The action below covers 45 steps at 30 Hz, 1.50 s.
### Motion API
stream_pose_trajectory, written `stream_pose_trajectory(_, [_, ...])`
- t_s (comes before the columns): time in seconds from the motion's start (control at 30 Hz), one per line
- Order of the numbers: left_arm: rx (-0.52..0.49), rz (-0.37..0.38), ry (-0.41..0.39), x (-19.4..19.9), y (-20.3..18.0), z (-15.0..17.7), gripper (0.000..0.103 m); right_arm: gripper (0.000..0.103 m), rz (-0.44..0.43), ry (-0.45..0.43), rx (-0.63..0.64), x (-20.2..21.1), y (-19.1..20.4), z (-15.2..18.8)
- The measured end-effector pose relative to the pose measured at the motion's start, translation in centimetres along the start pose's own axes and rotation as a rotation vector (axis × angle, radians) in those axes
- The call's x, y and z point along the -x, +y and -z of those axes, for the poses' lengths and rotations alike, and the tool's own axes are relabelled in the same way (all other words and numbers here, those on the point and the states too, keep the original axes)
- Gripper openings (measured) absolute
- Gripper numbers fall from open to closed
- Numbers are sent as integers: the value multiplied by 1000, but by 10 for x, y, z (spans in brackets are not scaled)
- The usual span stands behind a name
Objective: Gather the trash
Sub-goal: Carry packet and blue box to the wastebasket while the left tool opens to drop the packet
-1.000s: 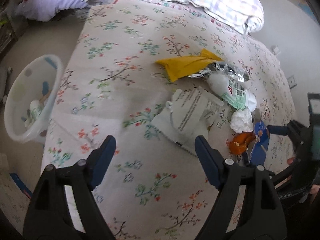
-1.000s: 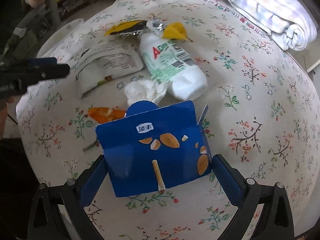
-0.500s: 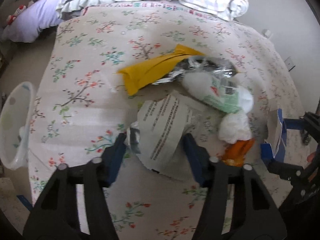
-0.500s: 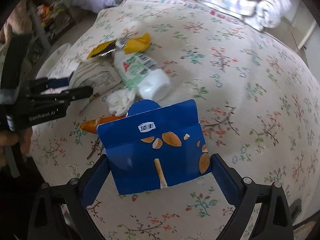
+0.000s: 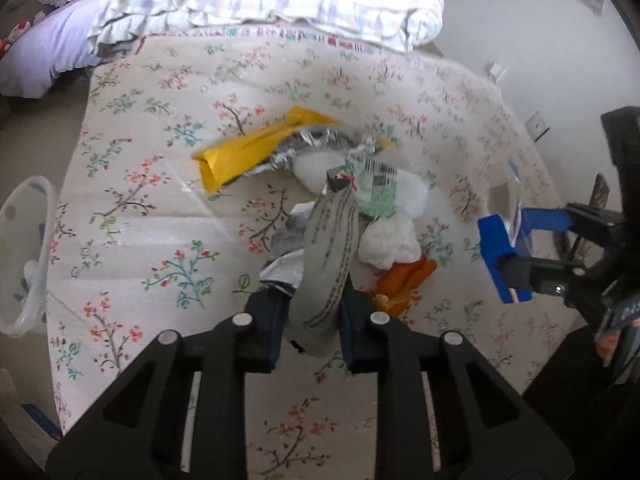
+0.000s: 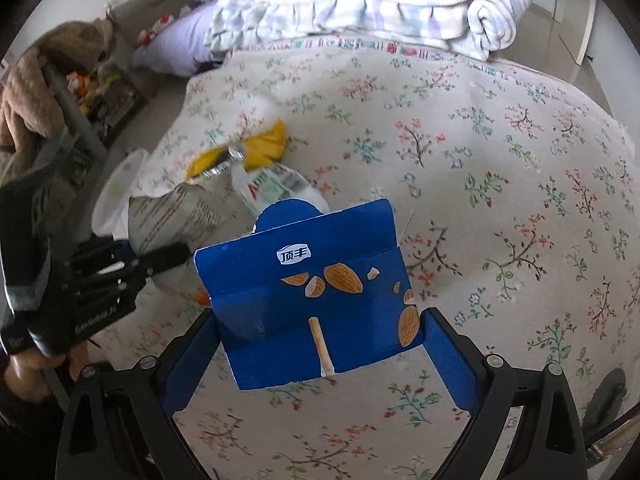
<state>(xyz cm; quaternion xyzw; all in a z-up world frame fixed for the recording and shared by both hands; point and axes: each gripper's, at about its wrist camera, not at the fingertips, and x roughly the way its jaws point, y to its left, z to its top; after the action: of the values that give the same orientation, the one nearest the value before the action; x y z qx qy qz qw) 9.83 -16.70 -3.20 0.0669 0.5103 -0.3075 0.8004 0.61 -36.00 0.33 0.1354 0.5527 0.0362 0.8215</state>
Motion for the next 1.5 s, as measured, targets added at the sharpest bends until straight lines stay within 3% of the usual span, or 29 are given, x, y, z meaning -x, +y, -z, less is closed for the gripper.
stream_pose_trajectory(0.37, [177, -28, -104, 47, 61, 3, 25, 99, -67, -68, -5, 2, 37, -25])
stream_pose_trajectory(1.1, [503, -263, -257, 97, 213, 38, 30, 99, -112, -118, 71, -53, 132, -59])
stream_pose_trajectory(1.2, [516, -262, -272, 96, 221, 39, 43, 99, -122, -130, 82, -57, 144, -61])
stream_pose_trajectory(1.27, [532, -272, -264, 96, 226, 39, 75, 99, -127, -133, 88, -60, 150, -61])
stream_pose_trajectory(1.33, [567, -311, -254, 99, 231, 42, 85, 99, -132, -135, 92, -63, 157, -60])
stream_pose_trajectory(1.5, [626, -399, -185, 104, 240, 51, 92, 99, -143, -129, 98, -71, 173, -68])
